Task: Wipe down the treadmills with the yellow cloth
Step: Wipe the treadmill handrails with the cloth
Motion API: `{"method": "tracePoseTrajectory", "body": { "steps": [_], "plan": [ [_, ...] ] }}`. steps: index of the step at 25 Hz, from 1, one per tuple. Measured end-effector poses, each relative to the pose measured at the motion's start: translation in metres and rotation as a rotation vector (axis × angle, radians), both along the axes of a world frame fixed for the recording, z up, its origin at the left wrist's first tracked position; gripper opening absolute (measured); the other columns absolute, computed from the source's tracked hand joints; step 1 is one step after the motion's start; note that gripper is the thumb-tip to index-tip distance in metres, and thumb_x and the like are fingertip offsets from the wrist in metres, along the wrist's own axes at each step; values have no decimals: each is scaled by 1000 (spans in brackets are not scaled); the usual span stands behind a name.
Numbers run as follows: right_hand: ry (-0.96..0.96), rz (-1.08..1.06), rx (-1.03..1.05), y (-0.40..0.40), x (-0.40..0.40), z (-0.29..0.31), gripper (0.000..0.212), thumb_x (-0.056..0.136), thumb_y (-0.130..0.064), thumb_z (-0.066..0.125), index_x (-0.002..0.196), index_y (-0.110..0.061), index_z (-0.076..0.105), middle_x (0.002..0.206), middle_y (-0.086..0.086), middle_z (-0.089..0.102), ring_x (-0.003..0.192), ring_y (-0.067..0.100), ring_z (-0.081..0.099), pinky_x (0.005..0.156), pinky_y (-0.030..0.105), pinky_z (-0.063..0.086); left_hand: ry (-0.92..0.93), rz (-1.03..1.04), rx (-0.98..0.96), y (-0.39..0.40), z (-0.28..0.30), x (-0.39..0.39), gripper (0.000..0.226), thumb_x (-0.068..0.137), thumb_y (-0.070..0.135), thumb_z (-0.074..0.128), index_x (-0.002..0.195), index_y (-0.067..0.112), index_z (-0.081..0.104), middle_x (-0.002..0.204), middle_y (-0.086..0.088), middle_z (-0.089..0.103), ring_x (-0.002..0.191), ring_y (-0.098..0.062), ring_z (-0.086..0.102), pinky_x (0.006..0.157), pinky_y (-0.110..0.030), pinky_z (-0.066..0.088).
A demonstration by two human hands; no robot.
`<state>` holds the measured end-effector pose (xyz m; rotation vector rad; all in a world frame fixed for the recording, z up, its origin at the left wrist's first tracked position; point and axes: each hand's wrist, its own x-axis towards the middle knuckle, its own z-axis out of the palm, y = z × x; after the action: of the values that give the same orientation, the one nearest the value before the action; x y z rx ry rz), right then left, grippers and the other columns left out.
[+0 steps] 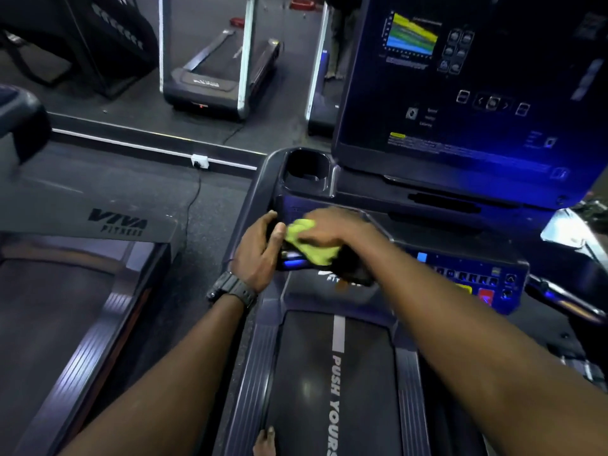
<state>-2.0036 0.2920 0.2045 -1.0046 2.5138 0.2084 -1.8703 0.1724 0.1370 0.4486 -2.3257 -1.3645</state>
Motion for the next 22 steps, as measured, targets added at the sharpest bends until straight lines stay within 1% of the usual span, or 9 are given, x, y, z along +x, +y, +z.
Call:
{"method": "tracePoseTrajectory", "body": {
  "steps": [3, 5, 7, 9, 13, 15, 18, 19, 22],
  "plan": [
    [126, -156, 98, 29, -19, 7, 68, 81, -71, 44, 132, -28, 59, 140, 10, 57, 124, 33, 56, 97, 41, 45, 8, 0, -19, 2, -1, -1, 78, 87, 65, 28, 139, 10, 48, 137, -4, 56, 126, -15, 51, 102, -21, 34],
    [182, -51, 15, 5, 13, -8, 62, 82, -69, 49, 127, -27, 57, 133, 9, 60, 121, 34, 58, 92, 44, 46, 0, -20, -27, 0, -2, -1, 80, 85, 68, 26, 139, 13, 48, 135, -3, 57, 122, -13, 52, 99, -21, 36],
    [112, 123, -116, -14, 48, -17, 55, 83, -55, 59, 127, -24, 49, 128, 6, 58, 118, 33, 57, 89, 45, 49, 5, -29, 1, -1, -3, 0, 80, 85, 69, 28, 138, 14, 49, 130, -3, 59, 116, -10, 54, 94, -19, 36],
    [38, 194, -196, 4, 37, -7, 61, 82, -51, 64, 134, -28, 43, 133, 2, 56, 120, 30, 56, 91, 43, 50, 23, -9, 37, -2, -4, 1, 78, 85, 70, 30, 136, 14, 51, 128, -2, 61, 115, -11, 56, 93, -19, 38],
    [123, -99, -140, 53, -12, 9, 53, 85, -55, 58, 136, -42, 49, 139, 1, 58, 122, 29, 57, 93, 39, 47, -7, 31, 3, 3, -9, 0, 77, 84, 69, 32, 135, 15, 52, 131, -2, 60, 118, -13, 55, 96, -21, 38],
    [169, 47, -120, 36, -2, -3, 50, 86, -55, 56, 133, -38, 52, 131, 3, 60, 119, 30, 58, 91, 40, 47, -29, 119, 13, 5, -9, -11, 76, 84, 71, 32, 131, 16, 56, 125, -3, 64, 116, -17, 57, 98, -31, 44],
    [78, 329, -170, 23, -5, -6, 46, 83, -47, 60, 127, -35, 55, 117, -1, 59, 110, 26, 58, 86, 39, 49, -64, 166, 21, 14, -2, -37, 62, 91, 60, 35, 125, 13, 58, 121, -7, 64, 116, -22, 56, 98, -40, 45],
    [129, 409, -168, 23, -16, -1, 44, 82, -43, 60, 125, -36, 56, 116, -2, 59, 107, 25, 57, 83, 39, 50, -65, 161, 16, 15, 0, -47, 56, 93, 53, 36, 123, 12, 59, 120, -8, 64, 115, -24, 55, 98, -40, 44],
    [563, 725, -170, 2, -53, -7, 37, 79, -26, 62, 115, -33, 65, 115, -2, 60, 100, 27, 54, 75, 40, 48, -16, 236, 20, 1, 2, -73, 54, 94, 51, 30, 114, 10, 60, 111, -9, 65, 107, -26, 58, 94, -43, 44]
  ]
}}
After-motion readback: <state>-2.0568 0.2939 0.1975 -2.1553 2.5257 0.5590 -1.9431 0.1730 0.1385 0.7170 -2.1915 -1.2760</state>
